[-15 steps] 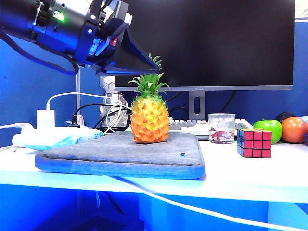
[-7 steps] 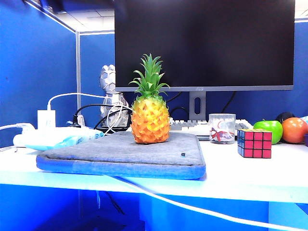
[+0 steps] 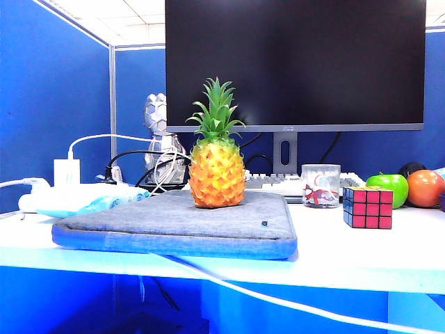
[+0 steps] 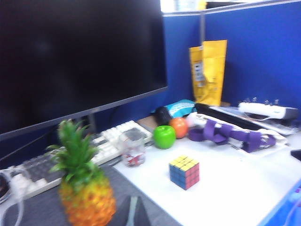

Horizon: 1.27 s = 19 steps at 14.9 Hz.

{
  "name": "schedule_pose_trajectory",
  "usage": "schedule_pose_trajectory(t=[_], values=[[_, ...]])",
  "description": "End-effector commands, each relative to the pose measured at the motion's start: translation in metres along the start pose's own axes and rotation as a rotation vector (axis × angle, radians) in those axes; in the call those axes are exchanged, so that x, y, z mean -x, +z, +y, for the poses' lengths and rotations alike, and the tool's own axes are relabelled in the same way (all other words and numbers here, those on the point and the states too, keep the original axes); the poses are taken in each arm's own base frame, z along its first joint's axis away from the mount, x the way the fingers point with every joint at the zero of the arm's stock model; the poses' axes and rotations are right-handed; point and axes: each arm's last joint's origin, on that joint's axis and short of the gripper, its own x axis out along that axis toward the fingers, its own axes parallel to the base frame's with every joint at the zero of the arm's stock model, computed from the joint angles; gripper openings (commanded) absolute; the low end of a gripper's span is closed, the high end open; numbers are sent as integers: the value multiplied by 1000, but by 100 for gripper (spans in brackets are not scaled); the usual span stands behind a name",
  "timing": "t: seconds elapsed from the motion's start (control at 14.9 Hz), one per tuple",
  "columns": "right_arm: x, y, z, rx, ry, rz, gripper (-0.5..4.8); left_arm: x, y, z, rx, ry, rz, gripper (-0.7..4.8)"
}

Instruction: Rotate the Rubik's Cube so that its red face is facing towards you.

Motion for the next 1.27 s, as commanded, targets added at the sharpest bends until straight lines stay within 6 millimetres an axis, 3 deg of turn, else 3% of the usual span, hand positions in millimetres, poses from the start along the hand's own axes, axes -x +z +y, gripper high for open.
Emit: schedule_pose_trajectory(t=[0.07,0.2,0.54,0.8,1.27], values=[[-1,-1,-4,0,-40,4,-1,17,-27,-6,-3,29,13,-2],[-2,-1,-9,-10,-101,-3,-1,32,-60,-11,10,51,65,-3],[-3,0,-10,-13,-114,-5,-1,58,-113,-13,29,162,154,-2],[-3,0,-16,-23,-177,-12,-1,65,-126,-15,69,178,248,-2],[-3,1,-17,-25,-187,-14,-1,76,-124,-2,48,353,236,-2]])
